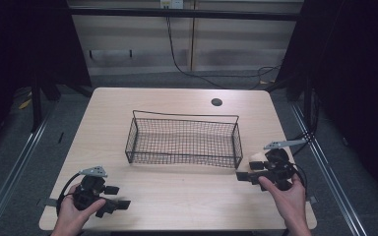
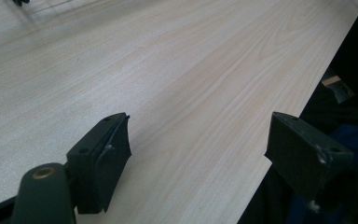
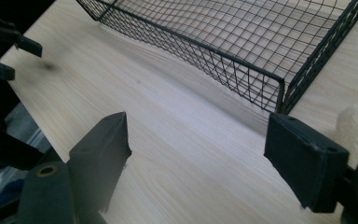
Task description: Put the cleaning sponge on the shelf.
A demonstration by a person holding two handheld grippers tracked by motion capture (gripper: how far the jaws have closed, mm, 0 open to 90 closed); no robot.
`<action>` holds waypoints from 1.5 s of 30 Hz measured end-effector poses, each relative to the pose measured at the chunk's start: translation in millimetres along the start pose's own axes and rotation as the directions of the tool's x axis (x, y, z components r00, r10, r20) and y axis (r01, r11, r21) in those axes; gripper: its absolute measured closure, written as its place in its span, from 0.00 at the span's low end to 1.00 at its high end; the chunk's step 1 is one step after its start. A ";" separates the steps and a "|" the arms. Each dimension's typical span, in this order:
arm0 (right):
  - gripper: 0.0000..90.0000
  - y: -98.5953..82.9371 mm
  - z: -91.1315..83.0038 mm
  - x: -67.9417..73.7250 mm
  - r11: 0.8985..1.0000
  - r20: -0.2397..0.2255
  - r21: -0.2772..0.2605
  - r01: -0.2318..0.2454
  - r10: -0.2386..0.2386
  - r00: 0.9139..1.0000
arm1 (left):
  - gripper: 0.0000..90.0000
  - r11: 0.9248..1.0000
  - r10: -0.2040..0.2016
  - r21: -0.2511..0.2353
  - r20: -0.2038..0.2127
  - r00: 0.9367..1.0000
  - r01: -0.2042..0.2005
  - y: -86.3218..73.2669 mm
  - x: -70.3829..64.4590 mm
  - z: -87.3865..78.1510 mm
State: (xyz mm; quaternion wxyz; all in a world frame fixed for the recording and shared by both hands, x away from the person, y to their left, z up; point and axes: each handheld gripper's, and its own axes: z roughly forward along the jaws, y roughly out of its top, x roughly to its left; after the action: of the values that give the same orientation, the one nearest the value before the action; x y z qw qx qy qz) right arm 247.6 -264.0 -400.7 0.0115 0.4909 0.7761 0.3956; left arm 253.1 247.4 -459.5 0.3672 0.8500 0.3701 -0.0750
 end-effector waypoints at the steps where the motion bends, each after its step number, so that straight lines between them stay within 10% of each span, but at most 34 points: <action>1: 0.24 1.6 -0.4 -1.0 1.000 0.008 0.005 0.001 -0.001 1.000 | 0.24 1.000 0.002 0.001 -0.002 1.000 -0.002 0.0 0.1 0.1; 21: 0.27 26.7 -20.5 -25.0 0.992 0.060 0.108 -0.070 0.064 0.996 | 0.24 1.000 0.004 0.008 0.001 1.000 -0.004 0.2 0.2 0.6; 45: 0.22 44.5 -20.2 -57.9 0.954 0.092 0.260 -0.151 0.131 0.987 | 0.24 1.000 0.005 0.007 -0.001 1.000 -0.005 0.2 0.2 0.8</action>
State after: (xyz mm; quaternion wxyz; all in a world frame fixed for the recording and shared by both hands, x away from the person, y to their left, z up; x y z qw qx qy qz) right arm 302.8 -311.7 -380.5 -0.0543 0.5562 0.7844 0.2693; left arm 253.5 246.9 -460.0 0.3641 0.8523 0.3680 -0.0752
